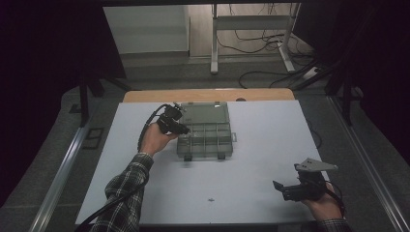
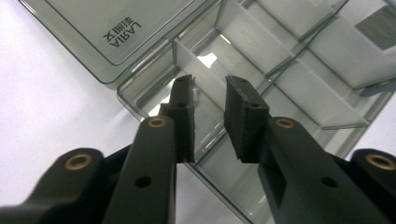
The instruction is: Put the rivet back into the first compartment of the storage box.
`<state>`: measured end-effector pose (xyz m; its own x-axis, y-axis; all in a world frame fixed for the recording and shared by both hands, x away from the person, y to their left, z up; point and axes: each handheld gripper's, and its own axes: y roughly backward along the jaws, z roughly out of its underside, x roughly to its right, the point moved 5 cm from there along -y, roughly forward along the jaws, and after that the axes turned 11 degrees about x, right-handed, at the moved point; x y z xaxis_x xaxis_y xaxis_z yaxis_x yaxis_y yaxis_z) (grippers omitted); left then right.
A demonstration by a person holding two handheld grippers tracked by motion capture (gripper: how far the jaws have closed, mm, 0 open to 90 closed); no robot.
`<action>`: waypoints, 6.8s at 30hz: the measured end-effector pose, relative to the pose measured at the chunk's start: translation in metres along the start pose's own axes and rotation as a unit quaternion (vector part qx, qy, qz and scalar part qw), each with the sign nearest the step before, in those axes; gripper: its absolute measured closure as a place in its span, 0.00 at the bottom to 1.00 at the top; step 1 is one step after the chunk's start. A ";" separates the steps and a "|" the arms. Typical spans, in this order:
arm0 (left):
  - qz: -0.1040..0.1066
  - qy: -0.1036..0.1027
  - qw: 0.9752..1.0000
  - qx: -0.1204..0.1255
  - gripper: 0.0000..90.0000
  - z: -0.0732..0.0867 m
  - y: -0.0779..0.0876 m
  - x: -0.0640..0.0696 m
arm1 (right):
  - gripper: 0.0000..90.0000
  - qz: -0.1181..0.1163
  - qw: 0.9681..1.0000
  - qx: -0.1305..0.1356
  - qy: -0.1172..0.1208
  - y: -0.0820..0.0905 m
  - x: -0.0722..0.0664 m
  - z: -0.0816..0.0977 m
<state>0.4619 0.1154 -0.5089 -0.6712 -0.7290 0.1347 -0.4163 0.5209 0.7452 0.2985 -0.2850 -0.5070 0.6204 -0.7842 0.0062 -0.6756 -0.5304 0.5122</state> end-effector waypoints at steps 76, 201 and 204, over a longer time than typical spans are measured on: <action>0.071 -0.116 0.991 0.011 0.00 0.072 0.020 0.134 | 0.00 0.001 1.000 -0.009 0.010 -0.001 -0.002 0.002; 0.010 -0.006 1.000 -0.005 0.92 -0.002 0.018 0.022 | 0.00 -0.002 1.000 -0.011 0.022 -0.002 -0.006 0.001; 0.004 0.003 1.000 -0.009 0.91 -0.002 0.012 0.017 | 0.00 -0.001 1.000 -0.012 0.023 -0.002 -0.006 0.001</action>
<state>0.4470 0.1080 -0.4960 -0.6707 -0.7274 0.1452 -0.3994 0.5190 0.7557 0.2953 -0.2796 -0.5089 0.6403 -0.7669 0.0437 -0.6641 -0.5242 0.5331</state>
